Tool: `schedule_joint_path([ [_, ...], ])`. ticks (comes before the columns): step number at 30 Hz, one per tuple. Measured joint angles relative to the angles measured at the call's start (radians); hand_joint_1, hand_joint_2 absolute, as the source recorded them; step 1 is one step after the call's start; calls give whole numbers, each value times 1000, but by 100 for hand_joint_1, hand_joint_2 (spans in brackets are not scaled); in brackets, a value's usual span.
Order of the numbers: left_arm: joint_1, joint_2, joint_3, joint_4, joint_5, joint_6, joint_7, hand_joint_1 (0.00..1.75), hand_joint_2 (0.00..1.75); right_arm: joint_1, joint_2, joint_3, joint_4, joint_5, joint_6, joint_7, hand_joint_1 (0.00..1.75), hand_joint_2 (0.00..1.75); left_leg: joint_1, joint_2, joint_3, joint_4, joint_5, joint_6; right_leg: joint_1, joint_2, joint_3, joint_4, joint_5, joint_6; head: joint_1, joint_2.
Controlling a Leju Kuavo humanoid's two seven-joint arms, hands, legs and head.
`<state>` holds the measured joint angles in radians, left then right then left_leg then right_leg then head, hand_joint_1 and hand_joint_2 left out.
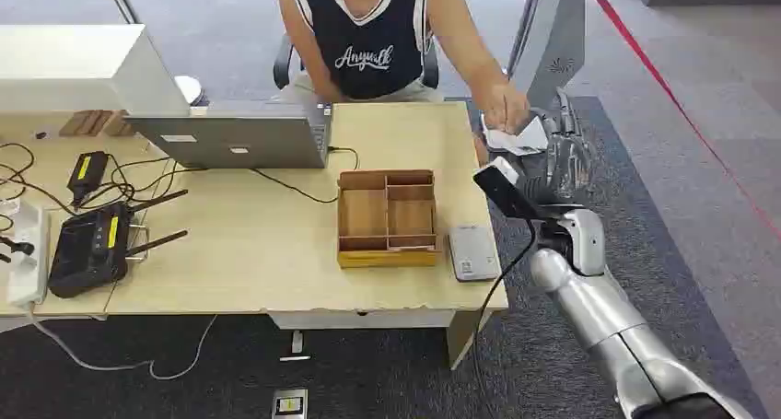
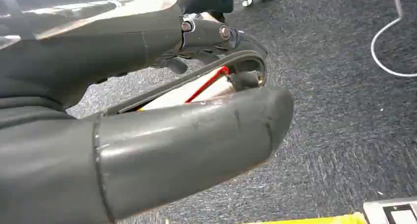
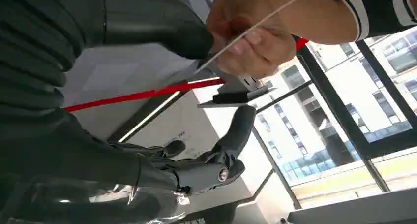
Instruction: Pass the card to the sensor for recognition and then transmit it.
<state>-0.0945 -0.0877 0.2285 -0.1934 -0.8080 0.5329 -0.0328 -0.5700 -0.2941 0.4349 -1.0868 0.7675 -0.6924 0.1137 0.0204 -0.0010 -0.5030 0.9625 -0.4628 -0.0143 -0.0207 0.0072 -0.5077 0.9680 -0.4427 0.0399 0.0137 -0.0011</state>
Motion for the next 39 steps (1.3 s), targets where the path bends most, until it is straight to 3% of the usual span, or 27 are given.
schedule_joint_path([
  [17,-1,0,-17,0,3,0,2,0,0,7,-20,26,-34,-21,20,21,175,175,0,0,0,0,0,0,0,0,-1,0,0,0,0,0],
  [30,-1,0,-19,0,34,0,2,0,0,47,-70,27,-42,-60,121,69,175,175,0,0,-1,0,0,0,0,0,-1,0,0,0,0,0],
  [39,0,0,-19,0,40,0,1,0,0,56,-76,29,-41,-71,129,69,175,175,0,0,-1,0,0,0,0,0,-1,0,0,0,0,0],
])
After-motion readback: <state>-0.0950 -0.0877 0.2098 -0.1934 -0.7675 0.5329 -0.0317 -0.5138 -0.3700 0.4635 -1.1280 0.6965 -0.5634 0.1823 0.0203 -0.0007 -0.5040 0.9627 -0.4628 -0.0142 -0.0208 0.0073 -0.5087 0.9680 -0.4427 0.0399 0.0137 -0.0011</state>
